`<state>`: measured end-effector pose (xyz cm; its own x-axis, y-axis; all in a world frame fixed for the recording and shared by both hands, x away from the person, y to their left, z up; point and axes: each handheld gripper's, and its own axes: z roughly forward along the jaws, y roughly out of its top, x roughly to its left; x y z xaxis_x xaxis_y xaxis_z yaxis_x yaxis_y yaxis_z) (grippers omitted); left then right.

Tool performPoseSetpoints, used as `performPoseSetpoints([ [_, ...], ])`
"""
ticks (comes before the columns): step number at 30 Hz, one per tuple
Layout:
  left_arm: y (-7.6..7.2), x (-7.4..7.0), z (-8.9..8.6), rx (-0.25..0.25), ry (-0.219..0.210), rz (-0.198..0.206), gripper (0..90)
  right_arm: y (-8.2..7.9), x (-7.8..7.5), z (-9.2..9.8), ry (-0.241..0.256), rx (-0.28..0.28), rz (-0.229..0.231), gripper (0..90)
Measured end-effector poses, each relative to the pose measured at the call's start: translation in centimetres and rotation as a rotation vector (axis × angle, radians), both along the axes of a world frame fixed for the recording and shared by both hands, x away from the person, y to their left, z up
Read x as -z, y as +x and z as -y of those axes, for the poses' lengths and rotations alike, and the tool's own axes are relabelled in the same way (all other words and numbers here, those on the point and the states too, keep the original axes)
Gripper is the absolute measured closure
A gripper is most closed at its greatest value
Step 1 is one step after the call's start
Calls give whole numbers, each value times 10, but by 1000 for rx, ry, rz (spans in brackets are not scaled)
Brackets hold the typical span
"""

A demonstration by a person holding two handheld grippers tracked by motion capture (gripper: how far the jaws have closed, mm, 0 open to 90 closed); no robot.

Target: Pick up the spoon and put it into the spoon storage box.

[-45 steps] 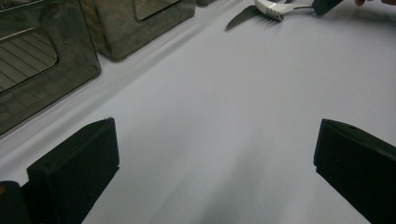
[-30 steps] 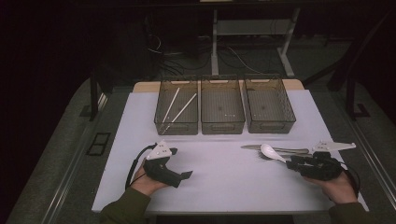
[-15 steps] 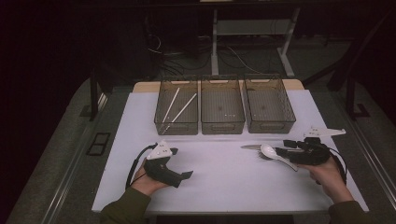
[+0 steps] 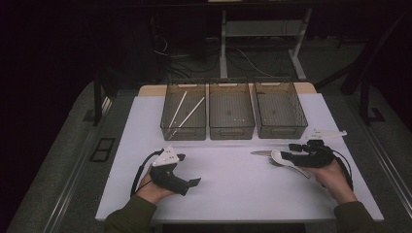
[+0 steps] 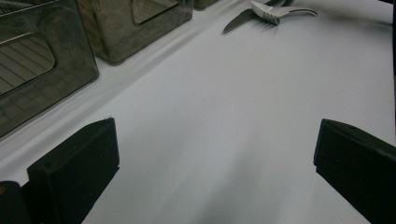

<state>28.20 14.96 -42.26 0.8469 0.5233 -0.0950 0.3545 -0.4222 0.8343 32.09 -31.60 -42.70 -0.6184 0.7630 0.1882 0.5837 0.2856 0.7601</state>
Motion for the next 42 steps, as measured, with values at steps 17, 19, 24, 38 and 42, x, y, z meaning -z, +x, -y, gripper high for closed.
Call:
performPoseSetpoints([
  [17, 0, 0, 1, 4, 5, 3, 0, -1, 8, 1, -48, -3, -49, 526],
  [19, 0, 0, 0, 5, 6, 3, 0, 0, 9, -1, -52, -6, -57, 535],
  [24, 0, 0, 1, 6, 6, 2, 0, 1, 12, -2, -60, -18, -73, 557],
  [38, -1, 0, 1, 8, 8, 1, 0, 0, 17, -5, -90, -45, -105, 585],
  [42, -1, 0, 1, 7, 7, -2, 0, 1, 18, -5, -87, -44, -110, 580],
])
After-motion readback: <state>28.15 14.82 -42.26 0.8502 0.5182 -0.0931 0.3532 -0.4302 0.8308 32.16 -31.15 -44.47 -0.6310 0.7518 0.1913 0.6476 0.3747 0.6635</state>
